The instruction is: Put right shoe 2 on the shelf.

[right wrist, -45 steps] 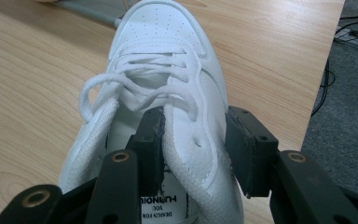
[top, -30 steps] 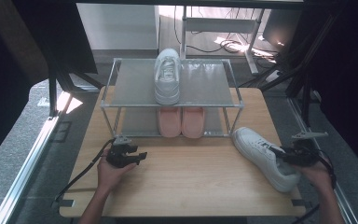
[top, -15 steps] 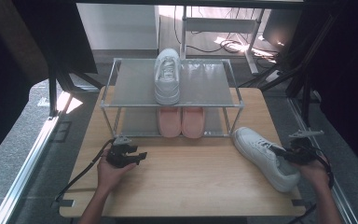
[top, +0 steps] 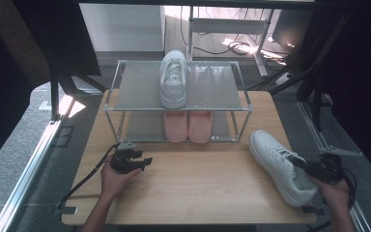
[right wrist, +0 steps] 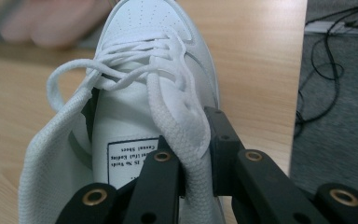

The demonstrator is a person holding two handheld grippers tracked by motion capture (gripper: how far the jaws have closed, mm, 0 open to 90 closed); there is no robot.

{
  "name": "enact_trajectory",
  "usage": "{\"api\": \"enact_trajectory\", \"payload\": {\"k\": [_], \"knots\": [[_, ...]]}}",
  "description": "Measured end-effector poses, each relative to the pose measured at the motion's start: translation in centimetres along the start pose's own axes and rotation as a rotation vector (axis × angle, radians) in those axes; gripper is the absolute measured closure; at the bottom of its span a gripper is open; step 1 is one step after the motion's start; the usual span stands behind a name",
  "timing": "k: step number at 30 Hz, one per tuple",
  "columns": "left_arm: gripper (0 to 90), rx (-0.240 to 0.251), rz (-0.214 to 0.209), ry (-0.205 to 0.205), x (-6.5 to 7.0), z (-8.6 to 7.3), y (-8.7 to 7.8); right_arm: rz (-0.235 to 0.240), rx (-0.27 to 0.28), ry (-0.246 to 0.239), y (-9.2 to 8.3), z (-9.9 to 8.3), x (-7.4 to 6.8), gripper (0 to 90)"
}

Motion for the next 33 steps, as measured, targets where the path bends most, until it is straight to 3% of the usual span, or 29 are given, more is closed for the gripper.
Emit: {"api": "enact_trajectory", "payload": {"k": [5,10,21,28,33], "knots": [[46.2,0.001,0.0,0.0,0.0,0.0,0.0,0.046,0.139,0.12,-1.4,0.6,-0.5,83.7],[46.2,0.004,-0.001,0.001,0.0,0.1,-0.1,0.059,0.213,0.18,-2.3,1.4,-0.9,83.6],[46.2,0.002,-0.002,0.003,-0.1,0.0,0.0,0.014,0.325,0.246,-3.7,2.1,-1.3,83.5],[46.2,-0.001,-0.002,0.004,-0.1,0.0,0.0,-0.006,0.398,0.255,-5.2,3.6,-1.6,83.3],[46.2,-0.003,-0.005,0.006,0.0,0.0,0.1,0.004,0.457,0.252,-6.4,5.0,-2.1,83.1]]}}
Point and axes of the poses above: each handheld gripper's, and its own axes: y roughly forward along the jaws, z roughly out of its top, x roughly to its right, the point moved 6 cm from there along y, roughly forward along the jaws, and after that the axes turned 14 degrees about -y, right-handed, at the moved point
